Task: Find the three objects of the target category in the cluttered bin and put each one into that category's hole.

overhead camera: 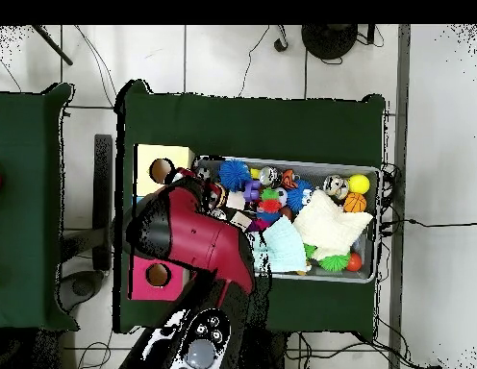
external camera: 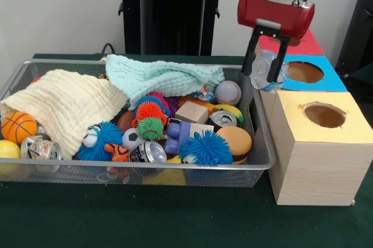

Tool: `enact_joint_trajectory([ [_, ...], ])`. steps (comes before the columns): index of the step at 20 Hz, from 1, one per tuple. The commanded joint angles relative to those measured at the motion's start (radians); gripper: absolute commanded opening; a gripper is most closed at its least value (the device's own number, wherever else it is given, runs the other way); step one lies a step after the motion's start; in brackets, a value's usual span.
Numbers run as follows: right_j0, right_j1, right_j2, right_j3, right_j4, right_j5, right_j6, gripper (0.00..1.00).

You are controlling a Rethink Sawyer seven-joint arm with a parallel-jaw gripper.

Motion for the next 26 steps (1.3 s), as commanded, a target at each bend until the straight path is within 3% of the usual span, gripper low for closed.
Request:
enact_joint_trajectory([
  [1, 0.008, 0.032, 0.118, 0.077, 0.046, -0.033, 0.247, 0.0],
  [9, 0.036, -0.025, 0.055, 0.064, 0.048, 0.125, 0.219, 0.0],
  [13, 0.025, -0.04, 0.054, 0.057, 0.047, 0.155, 0.203, 0.0],
  [26, -0.023, -0.057, 0.123, 0.111, 0.055, 0.093, 0.191, 0.0],
])
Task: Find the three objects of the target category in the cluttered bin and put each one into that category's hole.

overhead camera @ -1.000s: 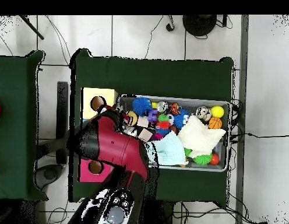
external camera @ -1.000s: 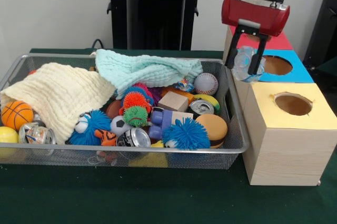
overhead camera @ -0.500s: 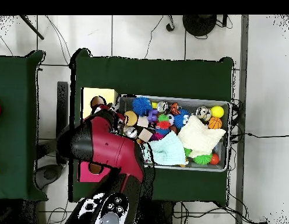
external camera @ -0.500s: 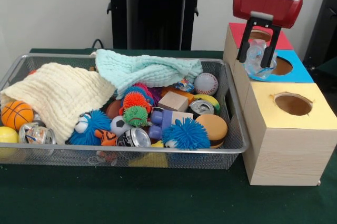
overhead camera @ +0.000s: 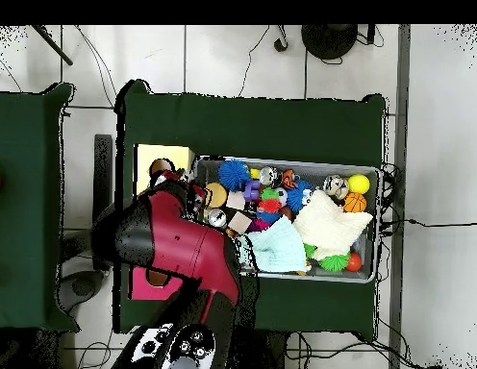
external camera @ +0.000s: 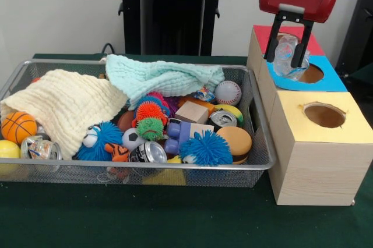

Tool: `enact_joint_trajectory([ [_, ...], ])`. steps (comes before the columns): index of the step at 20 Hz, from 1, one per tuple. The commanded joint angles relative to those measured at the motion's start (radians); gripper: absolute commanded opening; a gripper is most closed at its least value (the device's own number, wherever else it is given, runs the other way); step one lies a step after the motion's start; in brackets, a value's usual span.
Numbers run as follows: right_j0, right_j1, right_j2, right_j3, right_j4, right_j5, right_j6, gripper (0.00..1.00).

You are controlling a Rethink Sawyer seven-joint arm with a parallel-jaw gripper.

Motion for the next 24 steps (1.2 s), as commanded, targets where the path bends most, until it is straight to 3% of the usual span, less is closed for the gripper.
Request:
enact_joint_trajectory([
  [1, -0.06, -0.01, 0.129, 0.104, 0.031, 0.053, 0.192, 0.0],
  [6, -0.069, -0.01, 0.151, 0.118, 0.032, 0.034, 0.193, 0.0],
  [18, -0.148, -0.034, 0.308, 0.257, 0.031, -0.094, 0.209, 0.0],
  [24, -0.145, -0.036, 0.328, 0.282, 0.044, -0.111, 0.24, 0.0],
])
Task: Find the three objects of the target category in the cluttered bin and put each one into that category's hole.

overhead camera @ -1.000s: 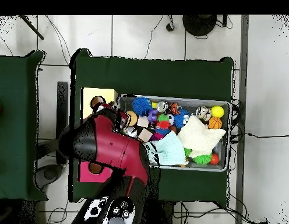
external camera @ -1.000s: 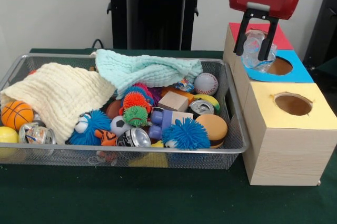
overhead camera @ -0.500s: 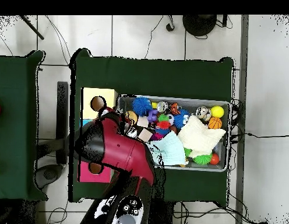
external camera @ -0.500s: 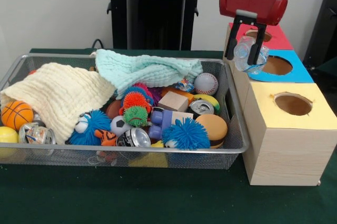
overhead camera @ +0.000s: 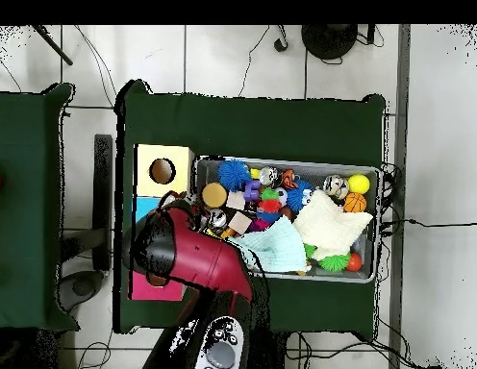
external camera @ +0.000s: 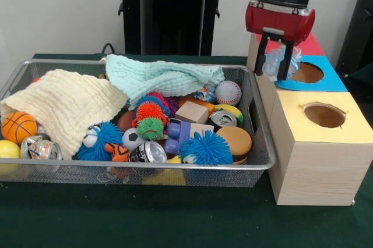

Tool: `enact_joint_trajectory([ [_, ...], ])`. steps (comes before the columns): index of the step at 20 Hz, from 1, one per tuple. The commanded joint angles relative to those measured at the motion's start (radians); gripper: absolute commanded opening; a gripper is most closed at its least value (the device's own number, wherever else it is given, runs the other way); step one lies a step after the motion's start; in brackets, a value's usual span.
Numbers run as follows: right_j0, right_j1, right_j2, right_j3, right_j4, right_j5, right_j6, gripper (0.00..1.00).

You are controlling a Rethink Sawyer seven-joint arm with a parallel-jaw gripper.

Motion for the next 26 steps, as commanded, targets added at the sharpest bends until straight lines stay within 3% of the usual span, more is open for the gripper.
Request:
enact_joint_trajectory([
  [1, -0.027, -0.002, 0.159, 0.123, 0.038, -0.068, 0.245, 0.0],
  [8, -0.044, 0.025, 0.212, 0.153, 0.042, -0.142, 0.269, 0.0],
  [18, -0.013, 0.011, 0.19, 0.178, 0.067, -0.143, 0.275, 0.0],
  [19, -0.011, 0.009, 0.182, 0.181, 0.062, -0.148, 0.266, 1.0],
  [23, -0.022, 0.002, 0.188, 0.202, 0.042, -0.192, 0.27, 1.0],
  [26, -0.026, -0.012, 0.19, 0.203, 0.056, -0.131, 0.258, 1.0],
])
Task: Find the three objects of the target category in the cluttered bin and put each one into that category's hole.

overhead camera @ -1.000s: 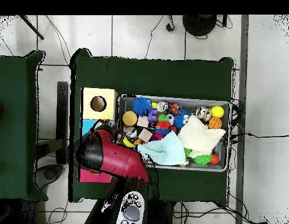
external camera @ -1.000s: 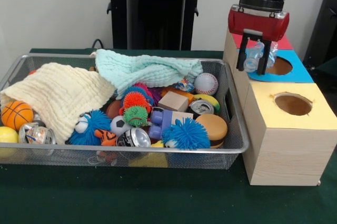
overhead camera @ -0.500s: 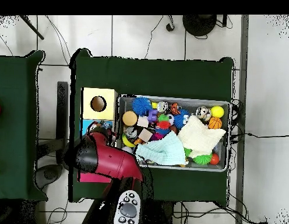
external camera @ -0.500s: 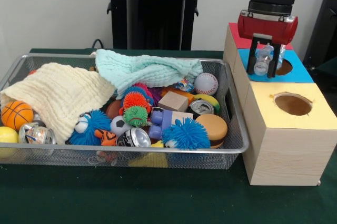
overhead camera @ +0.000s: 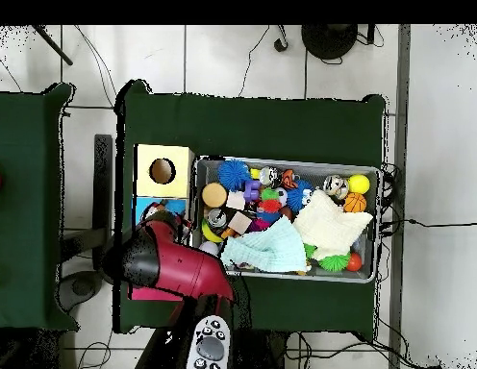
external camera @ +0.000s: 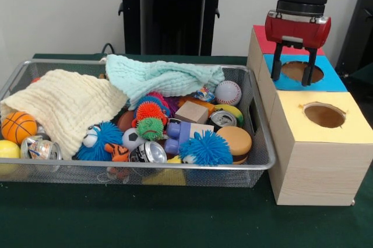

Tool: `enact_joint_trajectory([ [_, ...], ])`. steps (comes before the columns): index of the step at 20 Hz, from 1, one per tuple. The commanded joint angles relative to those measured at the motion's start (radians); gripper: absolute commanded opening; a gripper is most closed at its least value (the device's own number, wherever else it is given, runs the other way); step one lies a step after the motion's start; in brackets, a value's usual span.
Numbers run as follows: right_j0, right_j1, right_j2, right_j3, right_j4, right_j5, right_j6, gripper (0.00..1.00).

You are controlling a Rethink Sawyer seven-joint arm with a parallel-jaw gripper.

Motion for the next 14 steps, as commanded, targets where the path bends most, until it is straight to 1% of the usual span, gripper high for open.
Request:
enact_joint_trajectory([
  [1, -0.021, -0.003, 0.085, 0.107, 0.041, 0.0, 0.258, 1.0],
  [4, -0.029, -0.01, 0.093, 0.106, 0.036, 0.017, 0.244, 1.0],
  [8, -0.014, -0.006, 0.081, 0.092, 0.041, 0.037, 0.24, 1.0],
  [10, -0.019, -0.003, 0.087, 0.093, 0.04, 0.032, 0.238, 1.0],
  [14, 0.018, 0.009, 0.026, 0.053, 0.048, 0.067, 0.234, 1.0],
])
